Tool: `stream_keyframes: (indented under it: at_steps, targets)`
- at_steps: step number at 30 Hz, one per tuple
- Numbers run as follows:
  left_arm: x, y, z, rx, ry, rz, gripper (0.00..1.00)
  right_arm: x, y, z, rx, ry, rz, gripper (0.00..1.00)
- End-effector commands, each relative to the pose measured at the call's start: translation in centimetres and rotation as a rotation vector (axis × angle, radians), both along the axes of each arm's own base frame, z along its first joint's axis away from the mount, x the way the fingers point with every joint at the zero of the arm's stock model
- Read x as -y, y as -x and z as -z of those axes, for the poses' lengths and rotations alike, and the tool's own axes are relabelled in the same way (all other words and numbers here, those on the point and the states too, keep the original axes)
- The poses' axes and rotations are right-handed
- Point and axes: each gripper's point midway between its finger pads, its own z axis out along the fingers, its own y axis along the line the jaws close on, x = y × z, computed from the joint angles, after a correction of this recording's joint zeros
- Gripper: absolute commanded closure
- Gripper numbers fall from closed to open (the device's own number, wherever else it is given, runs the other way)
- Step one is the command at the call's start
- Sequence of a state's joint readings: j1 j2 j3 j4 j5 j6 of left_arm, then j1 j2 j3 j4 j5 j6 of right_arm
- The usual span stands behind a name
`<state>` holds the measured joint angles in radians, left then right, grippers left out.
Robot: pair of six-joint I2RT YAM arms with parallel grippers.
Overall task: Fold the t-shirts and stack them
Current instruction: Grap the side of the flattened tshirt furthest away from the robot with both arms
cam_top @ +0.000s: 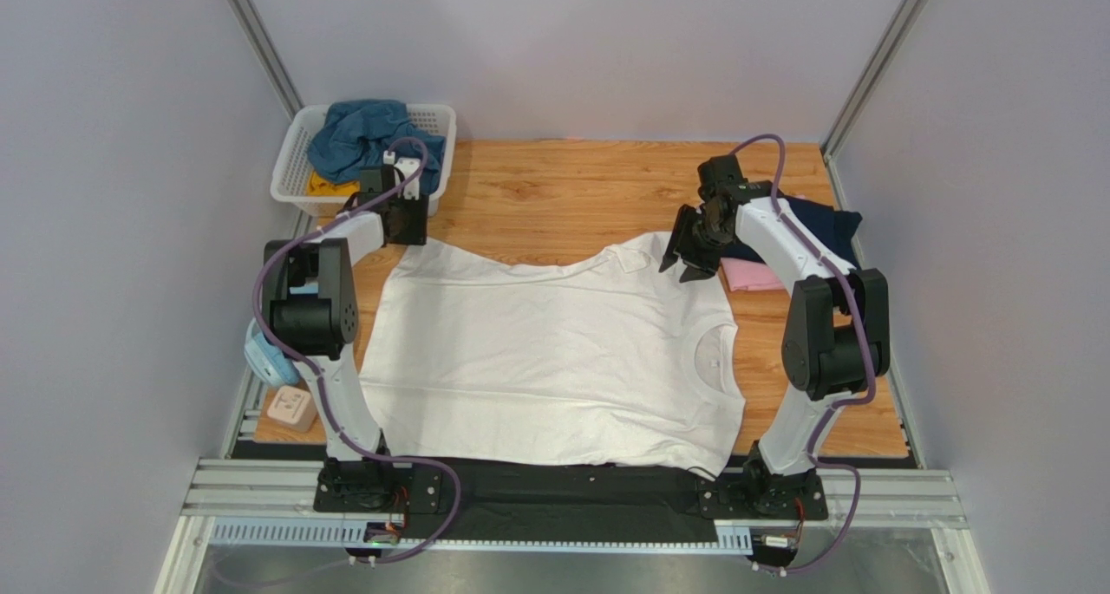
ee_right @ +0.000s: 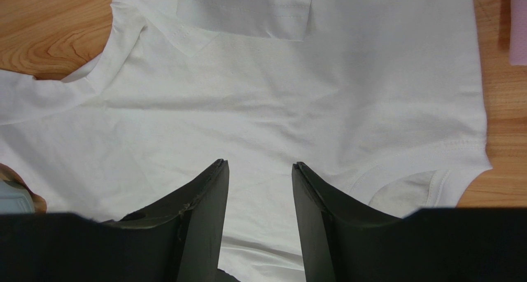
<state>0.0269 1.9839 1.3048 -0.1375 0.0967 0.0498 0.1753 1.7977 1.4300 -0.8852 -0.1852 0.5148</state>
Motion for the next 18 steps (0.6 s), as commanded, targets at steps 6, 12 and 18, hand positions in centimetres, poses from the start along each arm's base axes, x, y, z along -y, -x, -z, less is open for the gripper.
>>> stream_keyframes:
  at_steps: [6,12,18]
  targets:
    - [0.3,0.9,-6.3,0.225,-0.021,0.052,0.47,-0.2,-1.6,-1.7,0.068,-0.016,-0.003,0.52]
    - [-0.1,1.2,-10.1,0.405,-0.161,0.186,0.47,-0.2,-1.1,-1.4,0.063,-0.02,0.0,0.52]
    - [-1.7,2.0,-10.2,0.427,-0.103,0.187,0.45,-0.3,-0.9,-1.4,0.066,-0.025,0.004,0.52]
